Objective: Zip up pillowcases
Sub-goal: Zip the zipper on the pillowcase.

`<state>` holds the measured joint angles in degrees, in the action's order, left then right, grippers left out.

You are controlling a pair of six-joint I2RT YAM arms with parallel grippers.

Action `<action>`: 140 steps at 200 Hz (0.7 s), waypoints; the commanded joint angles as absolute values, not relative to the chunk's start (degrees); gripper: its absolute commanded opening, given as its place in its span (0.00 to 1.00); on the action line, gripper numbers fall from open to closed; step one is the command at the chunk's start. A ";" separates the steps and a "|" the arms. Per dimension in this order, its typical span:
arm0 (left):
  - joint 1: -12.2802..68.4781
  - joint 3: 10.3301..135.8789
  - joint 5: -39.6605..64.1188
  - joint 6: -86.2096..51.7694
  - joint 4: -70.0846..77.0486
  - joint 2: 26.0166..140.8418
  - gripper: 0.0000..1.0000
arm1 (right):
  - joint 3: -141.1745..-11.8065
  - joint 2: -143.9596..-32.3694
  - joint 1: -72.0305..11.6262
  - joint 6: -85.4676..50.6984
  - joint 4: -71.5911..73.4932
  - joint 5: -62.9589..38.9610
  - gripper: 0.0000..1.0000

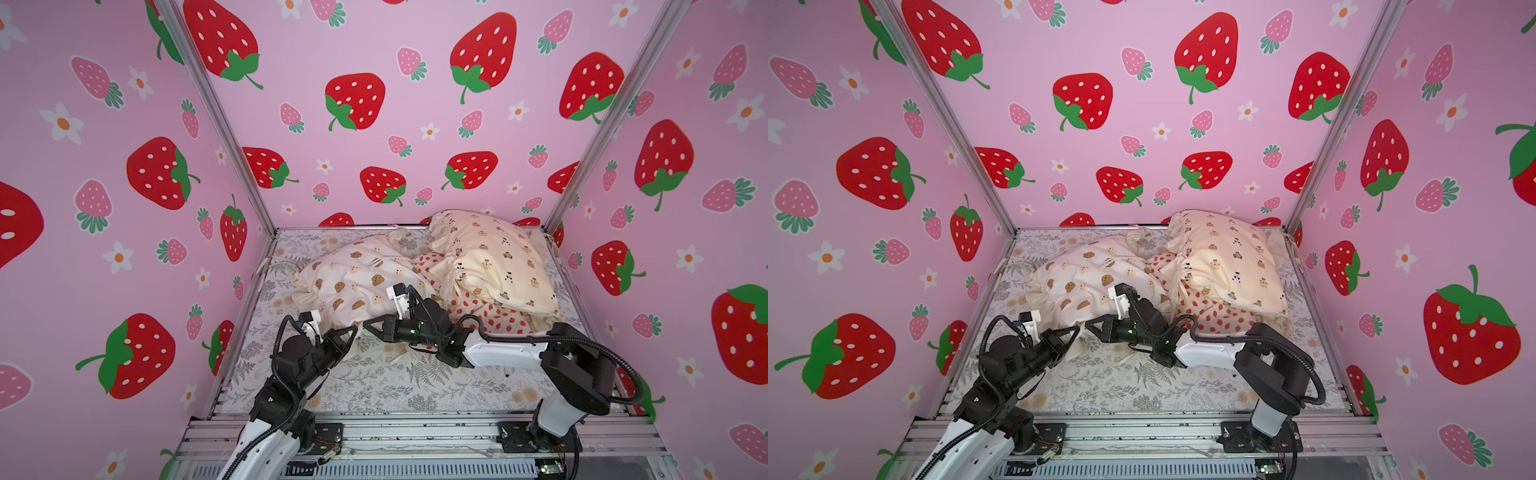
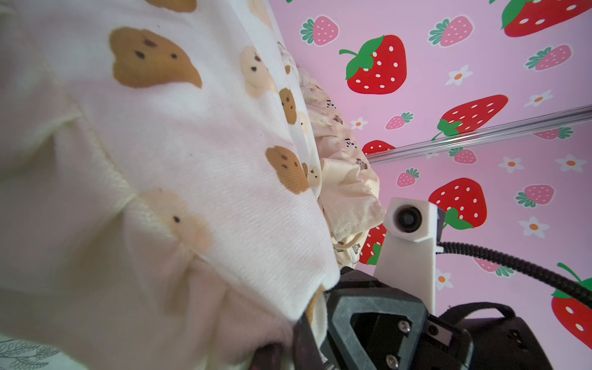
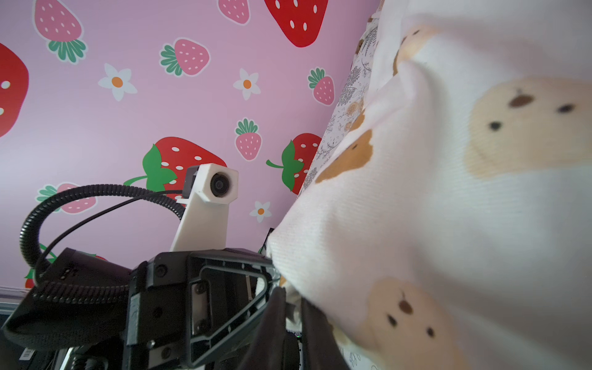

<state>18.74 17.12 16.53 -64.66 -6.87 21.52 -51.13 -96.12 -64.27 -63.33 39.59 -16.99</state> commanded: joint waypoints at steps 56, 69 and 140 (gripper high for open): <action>18.63 20.29 15.74 -64.51 -6.70 21.39 0.00 | -52.72 -94.00 -64.90 -59.38 34.10 -14.37 0.04; 18.63 20.34 15.54 -64.50 -6.68 21.49 0.00 | -52.99 -93.77 -65.29 -58.77 33.19 -13.98 0.04; 18.63 22.85 11.22 -67.53 -12.62 20.24 0.00 | -53.93 -89.51 -67.10 -53.15 23.13 -4.53 0.00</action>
